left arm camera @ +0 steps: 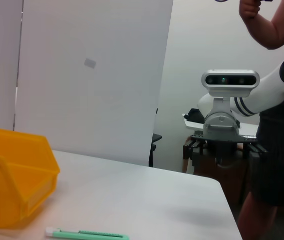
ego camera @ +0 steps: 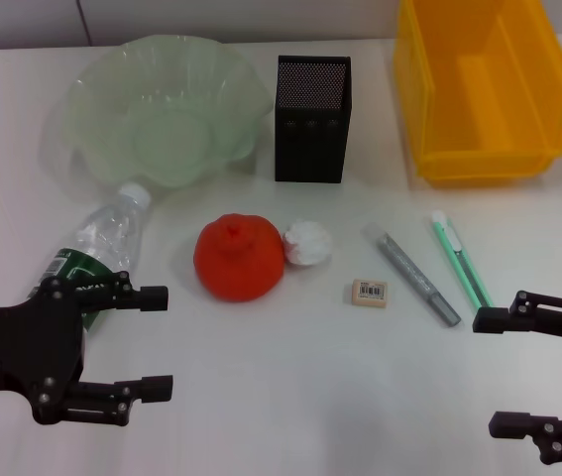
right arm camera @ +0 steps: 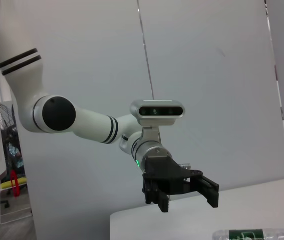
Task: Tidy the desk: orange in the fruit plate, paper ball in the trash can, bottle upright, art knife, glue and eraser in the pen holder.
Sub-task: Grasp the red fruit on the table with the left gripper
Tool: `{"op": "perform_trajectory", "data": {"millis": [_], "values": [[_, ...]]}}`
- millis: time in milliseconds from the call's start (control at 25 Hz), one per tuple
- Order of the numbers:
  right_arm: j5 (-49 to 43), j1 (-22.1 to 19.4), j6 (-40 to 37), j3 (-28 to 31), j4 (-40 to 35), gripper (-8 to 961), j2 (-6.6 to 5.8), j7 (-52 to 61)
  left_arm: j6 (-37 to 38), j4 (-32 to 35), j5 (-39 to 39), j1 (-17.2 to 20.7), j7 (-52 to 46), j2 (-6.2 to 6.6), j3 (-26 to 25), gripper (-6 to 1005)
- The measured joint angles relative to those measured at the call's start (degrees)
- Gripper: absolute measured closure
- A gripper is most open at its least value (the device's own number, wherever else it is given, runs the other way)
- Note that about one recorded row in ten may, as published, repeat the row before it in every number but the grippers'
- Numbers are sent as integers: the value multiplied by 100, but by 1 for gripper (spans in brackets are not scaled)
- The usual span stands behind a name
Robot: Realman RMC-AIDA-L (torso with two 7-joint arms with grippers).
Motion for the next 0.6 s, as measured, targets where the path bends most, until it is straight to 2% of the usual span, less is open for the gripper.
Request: {"op": "perform_trajectory", "data": {"millis": [600], "values": [[7,22,106,63,-2,122,11,-15,-121,33,-6,-204,-442,6,-40,193]]}}
